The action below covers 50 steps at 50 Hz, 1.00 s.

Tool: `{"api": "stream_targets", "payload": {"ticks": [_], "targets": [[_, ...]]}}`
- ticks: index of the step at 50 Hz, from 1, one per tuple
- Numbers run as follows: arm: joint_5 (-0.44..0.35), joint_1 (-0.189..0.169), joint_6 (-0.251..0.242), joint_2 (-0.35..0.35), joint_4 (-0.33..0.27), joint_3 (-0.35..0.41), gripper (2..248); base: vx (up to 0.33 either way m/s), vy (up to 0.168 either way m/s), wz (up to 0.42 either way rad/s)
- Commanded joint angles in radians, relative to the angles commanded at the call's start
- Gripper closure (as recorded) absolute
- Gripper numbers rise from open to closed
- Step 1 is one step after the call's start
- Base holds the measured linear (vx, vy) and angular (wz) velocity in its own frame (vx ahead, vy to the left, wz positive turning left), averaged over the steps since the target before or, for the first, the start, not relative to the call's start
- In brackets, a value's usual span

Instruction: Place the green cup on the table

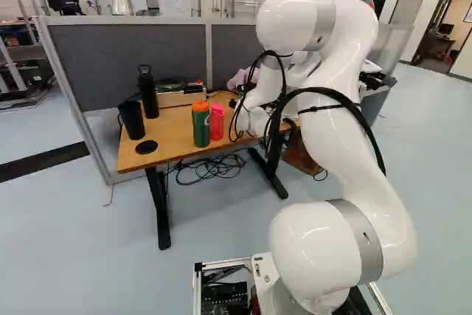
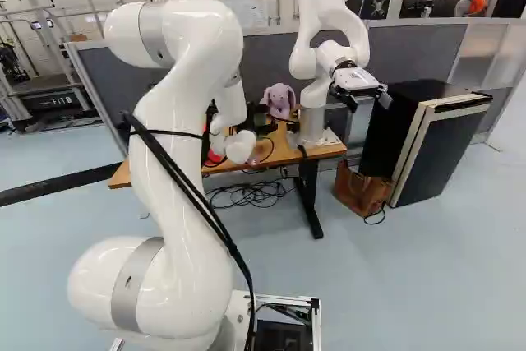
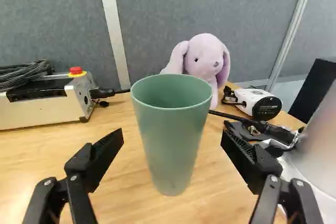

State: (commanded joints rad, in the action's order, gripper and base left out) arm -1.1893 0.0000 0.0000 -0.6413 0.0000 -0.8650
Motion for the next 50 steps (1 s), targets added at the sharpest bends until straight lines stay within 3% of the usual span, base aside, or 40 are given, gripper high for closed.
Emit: {"api": "stream_targets", "payload": {"ticks": [50], "targets": [[0.0, 0.016, 0.0, 0.24, 0.0, 0.291, 3, 0.0, 0.0, 0.0]]}}
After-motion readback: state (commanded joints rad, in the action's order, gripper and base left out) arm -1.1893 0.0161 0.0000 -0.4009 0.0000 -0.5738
